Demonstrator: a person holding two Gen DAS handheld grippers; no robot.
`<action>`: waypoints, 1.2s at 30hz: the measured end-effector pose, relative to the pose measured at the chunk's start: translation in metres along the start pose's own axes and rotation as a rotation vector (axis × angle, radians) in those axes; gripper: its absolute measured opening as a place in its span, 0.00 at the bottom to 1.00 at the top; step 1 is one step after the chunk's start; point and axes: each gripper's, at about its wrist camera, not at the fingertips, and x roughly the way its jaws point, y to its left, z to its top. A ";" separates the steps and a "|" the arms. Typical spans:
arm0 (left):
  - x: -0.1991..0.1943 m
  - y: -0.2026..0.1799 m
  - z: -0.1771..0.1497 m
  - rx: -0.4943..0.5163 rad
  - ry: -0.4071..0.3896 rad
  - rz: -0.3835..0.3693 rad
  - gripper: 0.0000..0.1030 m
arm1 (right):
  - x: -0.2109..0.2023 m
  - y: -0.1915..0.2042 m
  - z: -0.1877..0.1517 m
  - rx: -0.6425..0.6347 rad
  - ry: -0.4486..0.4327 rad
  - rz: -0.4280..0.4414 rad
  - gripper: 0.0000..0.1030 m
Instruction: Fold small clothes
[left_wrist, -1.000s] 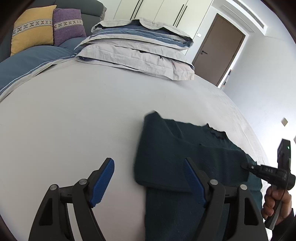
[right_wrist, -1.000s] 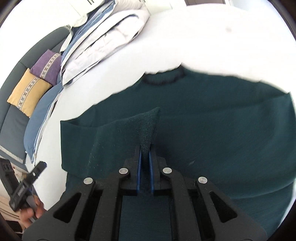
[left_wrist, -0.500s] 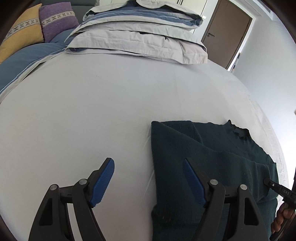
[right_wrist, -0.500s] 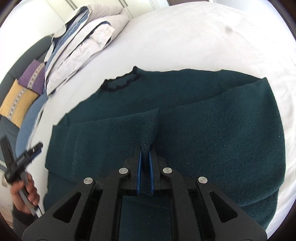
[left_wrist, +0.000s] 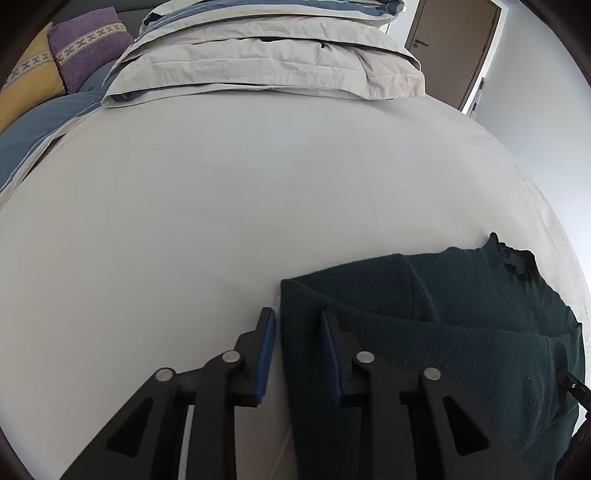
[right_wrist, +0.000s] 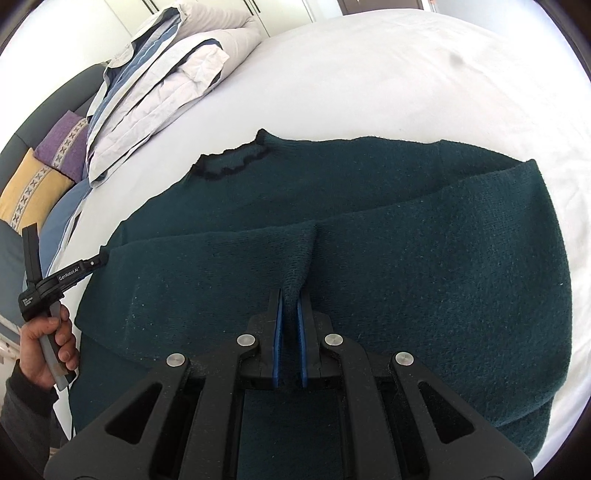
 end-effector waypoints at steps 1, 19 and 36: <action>0.002 0.002 0.000 -0.003 0.000 -0.005 0.25 | 0.000 0.001 -0.001 0.001 -0.001 -0.003 0.05; -0.062 -0.023 -0.039 0.156 -0.140 0.056 0.24 | 0.005 0.002 0.010 0.030 0.032 -0.018 0.05; -0.085 0.009 -0.065 0.131 -0.097 0.035 0.30 | -0.022 -0.013 -0.001 0.132 -0.053 0.025 0.34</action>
